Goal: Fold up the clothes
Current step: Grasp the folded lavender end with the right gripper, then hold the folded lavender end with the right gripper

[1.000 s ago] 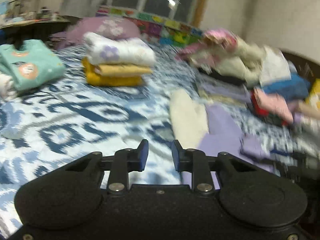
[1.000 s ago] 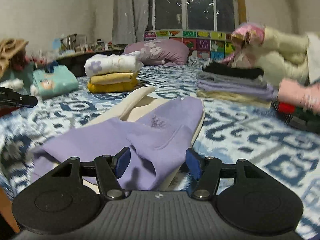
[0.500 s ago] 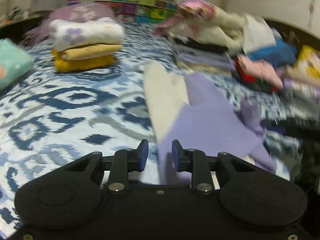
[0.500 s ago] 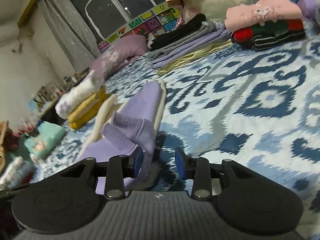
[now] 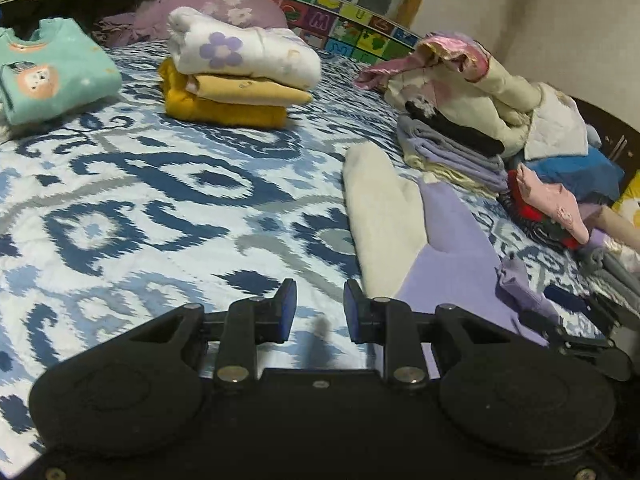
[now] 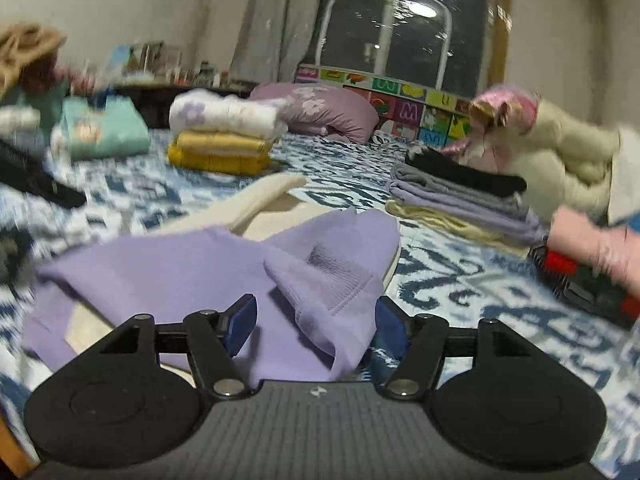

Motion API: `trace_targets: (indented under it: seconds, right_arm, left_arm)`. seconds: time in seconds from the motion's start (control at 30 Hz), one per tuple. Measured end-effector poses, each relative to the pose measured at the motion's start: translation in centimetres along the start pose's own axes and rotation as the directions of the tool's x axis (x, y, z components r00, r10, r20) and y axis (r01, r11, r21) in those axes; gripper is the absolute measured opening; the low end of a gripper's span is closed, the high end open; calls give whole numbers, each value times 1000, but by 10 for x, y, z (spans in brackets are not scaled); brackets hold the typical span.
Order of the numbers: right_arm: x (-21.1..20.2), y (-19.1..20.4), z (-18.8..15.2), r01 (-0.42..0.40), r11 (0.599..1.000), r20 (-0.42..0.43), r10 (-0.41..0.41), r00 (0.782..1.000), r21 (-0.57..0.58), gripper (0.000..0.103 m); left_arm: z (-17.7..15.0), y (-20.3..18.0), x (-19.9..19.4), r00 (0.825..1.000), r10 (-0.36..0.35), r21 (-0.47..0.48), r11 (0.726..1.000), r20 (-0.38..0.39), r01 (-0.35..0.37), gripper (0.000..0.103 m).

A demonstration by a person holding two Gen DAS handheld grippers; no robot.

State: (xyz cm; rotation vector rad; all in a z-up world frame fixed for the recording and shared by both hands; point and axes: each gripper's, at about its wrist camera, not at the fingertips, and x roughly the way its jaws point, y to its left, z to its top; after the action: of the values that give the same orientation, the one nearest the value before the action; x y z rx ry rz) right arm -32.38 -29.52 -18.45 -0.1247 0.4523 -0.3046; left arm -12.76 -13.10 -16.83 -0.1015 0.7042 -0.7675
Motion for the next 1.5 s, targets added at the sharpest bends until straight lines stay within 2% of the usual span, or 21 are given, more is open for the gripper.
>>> trace_targets:
  seconds: [0.07,0.1,0.17,0.2,0.23,0.27,0.37,0.47,0.53,0.6,0.63,0.7,0.83,0.93,1.03,1.17,1.23,1.3,1.33,1.4,1.5]
  right_arm:
    - [-2,-22,-2,33,988,-10,-32,999,152,18]
    - [-3,-34,-3,50,970,-17,-47,999,238,20]
    - [-7,-75,-21,39,841,-47,-16,999,539,21]
    - [-6,-88,-31,18,780,-54,21,998,625,24]
    - [-4,-98,-42,-5,718,-57,62,996,696,27]
    - [-3,-108,-52,-24,649,-55,102,993,760,37]
    - [0,-117,-58,-98,569,13,151,988,817,60]
    - [2,-114,-58,-128,573,43,160,986,810,61]
    - [7,-112,-58,-134,581,45,165,985,802,49]
    - [11,-113,-56,-142,581,50,171,984,801,23]
    - [11,-116,-56,-155,570,62,179,982,807,22]
    - [7,-117,-53,-169,580,86,169,982,797,17]
    - [3,-121,-43,-223,586,148,174,974,779,16]
    - [5,-126,-34,-259,594,183,186,965,761,15]
    - [5,-136,-31,-271,580,216,164,963,769,15]
    - [11,-145,-41,-214,552,167,135,977,806,15]
    - [19,-143,-45,-210,548,131,180,975,809,15]
    - [20,-138,-45,-165,590,80,168,983,791,15]
    - [19,-137,-46,-150,598,71,155,985,788,15]
    - [19,-140,-50,-171,560,91,168,982,811,15]
    - [17,-139,-51,-187,560,103,177,979,807,15]
  left_arm:
    - [0,-1,1,1000,-5,3,1000,1,5,23]
    - [1,-1,1,1000,-8,2,1000,3,8,23]
    - [2,1,0,1000,-13,-4,1000,11,14,23]
    - [3,1,-1,1000,-16,-7,1000,14,16,23]
    - [4,2,-1,1000,-19,-9,1000,18,19,23]
    - [5,2,-1,1000,-20,-11,1000,21,21,23]
    - [7,2,-1,999,-25,-18,999,27,26,23]
    - [7,1,-2,999,-28,-13,1000,29,28,23]
    - [7,0,-1,999,-34,-8,999,22,34,23]
    - [6,-3,0,999,-46,12,999,9,46,23]
    - [6,-4,0,999,-53,23,998,4,52,23]
    - [5,-7,-1,998,-66,36,997,0,66,23]
    - [1,-12,-1,997,-81,68,994,-20,82,22]
    - [-3,-19,-3,994,-105,105,989,-32,108,12]
    - [-9,-31,0,989,-136,166,976,-56,144,9]
    - [-19,-46,13,984,-121,247,957,-129,150,9]
    - [-23,-50,19,981,-103,281,948,-163,146,9]
    - [-27,-53,24,977,-84,316,938,-196,144,9]
    - [-26,-53,24,977,-80,322,936,-198,142,9]
    - [-18,-48,19,985,-83,296,947,-154,126,9]
    - [-3,-40,20,993,-81,238,966,-83,99,9]
